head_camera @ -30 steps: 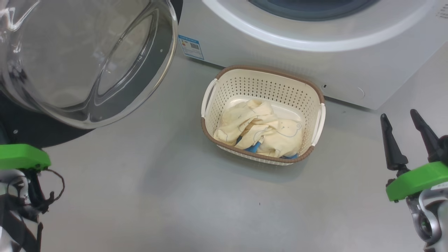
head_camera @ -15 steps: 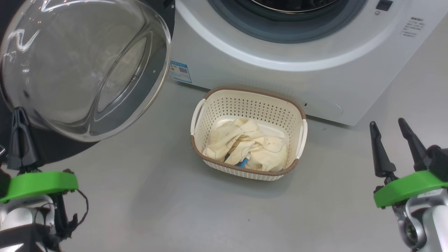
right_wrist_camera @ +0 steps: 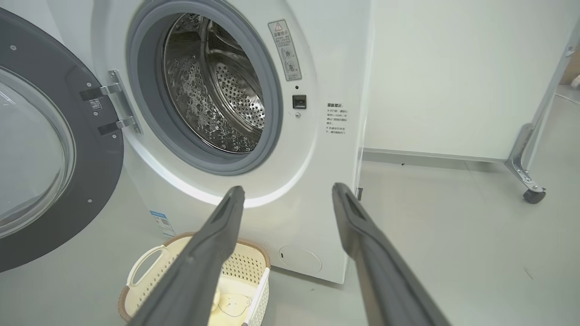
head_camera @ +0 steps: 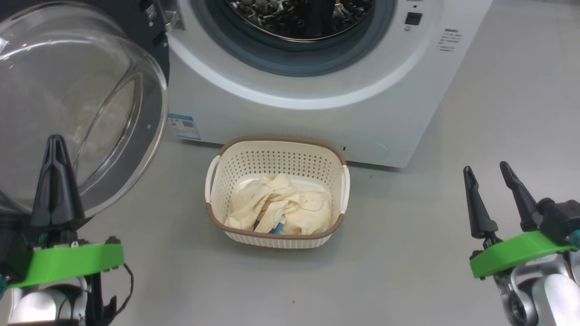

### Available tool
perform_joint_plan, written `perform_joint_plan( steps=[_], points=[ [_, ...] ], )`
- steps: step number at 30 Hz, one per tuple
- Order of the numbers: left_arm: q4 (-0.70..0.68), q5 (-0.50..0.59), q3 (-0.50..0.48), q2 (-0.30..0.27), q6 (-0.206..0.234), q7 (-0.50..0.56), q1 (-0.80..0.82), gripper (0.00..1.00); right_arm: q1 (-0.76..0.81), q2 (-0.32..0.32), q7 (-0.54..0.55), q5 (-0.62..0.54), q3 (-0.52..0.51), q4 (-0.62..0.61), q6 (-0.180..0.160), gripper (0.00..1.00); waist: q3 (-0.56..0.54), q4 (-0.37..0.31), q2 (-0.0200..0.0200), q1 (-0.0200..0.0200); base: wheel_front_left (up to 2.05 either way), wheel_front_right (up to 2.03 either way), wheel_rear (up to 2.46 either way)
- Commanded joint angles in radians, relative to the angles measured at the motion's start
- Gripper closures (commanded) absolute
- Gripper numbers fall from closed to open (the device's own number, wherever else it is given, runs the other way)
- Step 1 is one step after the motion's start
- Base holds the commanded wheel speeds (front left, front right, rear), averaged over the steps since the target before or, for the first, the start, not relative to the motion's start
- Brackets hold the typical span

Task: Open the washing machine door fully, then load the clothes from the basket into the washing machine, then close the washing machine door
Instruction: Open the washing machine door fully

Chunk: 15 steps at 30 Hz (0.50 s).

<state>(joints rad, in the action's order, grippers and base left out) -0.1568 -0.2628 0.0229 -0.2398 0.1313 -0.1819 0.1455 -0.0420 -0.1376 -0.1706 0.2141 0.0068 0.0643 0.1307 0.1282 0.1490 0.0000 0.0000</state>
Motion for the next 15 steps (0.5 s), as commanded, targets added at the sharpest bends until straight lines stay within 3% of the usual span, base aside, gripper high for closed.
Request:
perform_joint_plan(
  steps=[1,10,11,13,15],
  points=[
    [-0.038,0.004,-0.039,-0.029,0.004,0.004,0.012,1.00,-0.014,-0.007,-0.015,0.003,0.022,-0.038,0.000,0.00,-0.019,-0.034,0.0000,0.0000,0.00,0.00,0.00],
    [-0.072,0.019,-0.003,-0.031,0.005,0.031,-0.118,1.00,0.013,0.005,-0.022,-0.008,0.054,-0.089,0.000,0.00,-0.042,-0.141,0.0000,0.0000,0.00,0.00,0.00],
    [-0.069,0.020,0.001,-0.029,0.005,0.031,-0.130,0.96,0.018,0.006,-0.021,-0.009,0.056,-0.096,0.000,0.00,-0.043,-0.149,0.0000,0.0000,0.00,0.00,0.00],
    [-0.062,0.012,0.005,-0.022,0.008,0.032,-0.153,0.58,0.027,0.008,-0.021,-0.009,0.058,-0.108,0.000,0.00,-0.043,-0.164,0.0000,0.0000,0.00,0.00,0.00],
    [-0.054,0.009,0.009,-0.016,0.011,0.032,-0.173,0.00,0.037,0.010,-0.021,-0.009,0.058,-0.118,0.000,0.00,-0.041,-0.175,0.0000,0.0000,0.00,0.00,0.00]
  ],
)
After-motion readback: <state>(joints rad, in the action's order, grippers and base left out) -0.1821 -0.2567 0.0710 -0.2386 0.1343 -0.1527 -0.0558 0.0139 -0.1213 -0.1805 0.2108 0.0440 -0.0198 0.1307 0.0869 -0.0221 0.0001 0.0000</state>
